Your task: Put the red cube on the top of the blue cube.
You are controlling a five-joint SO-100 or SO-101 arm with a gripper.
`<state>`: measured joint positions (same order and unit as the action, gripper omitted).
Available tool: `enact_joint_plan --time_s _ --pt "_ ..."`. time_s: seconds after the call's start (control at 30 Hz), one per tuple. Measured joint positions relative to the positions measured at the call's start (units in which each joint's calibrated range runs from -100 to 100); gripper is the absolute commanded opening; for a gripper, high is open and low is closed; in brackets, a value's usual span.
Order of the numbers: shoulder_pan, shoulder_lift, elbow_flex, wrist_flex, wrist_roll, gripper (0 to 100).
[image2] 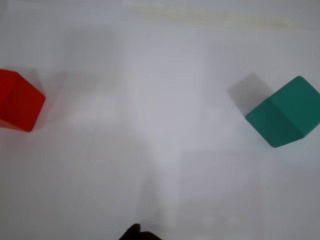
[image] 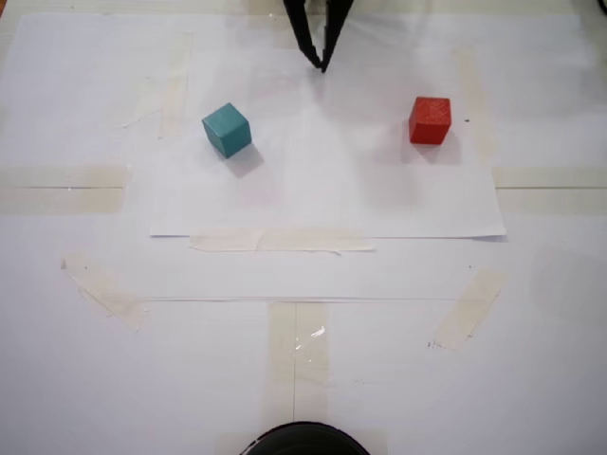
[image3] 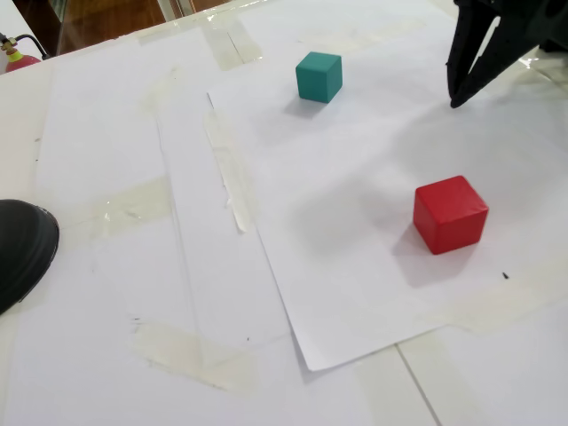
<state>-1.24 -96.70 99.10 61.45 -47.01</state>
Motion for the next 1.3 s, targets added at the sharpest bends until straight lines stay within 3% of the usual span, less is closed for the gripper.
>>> enact_joint_plan --time_s 1.3 --pt "0.51 0.00 0.00 -0.33 0.00 0"
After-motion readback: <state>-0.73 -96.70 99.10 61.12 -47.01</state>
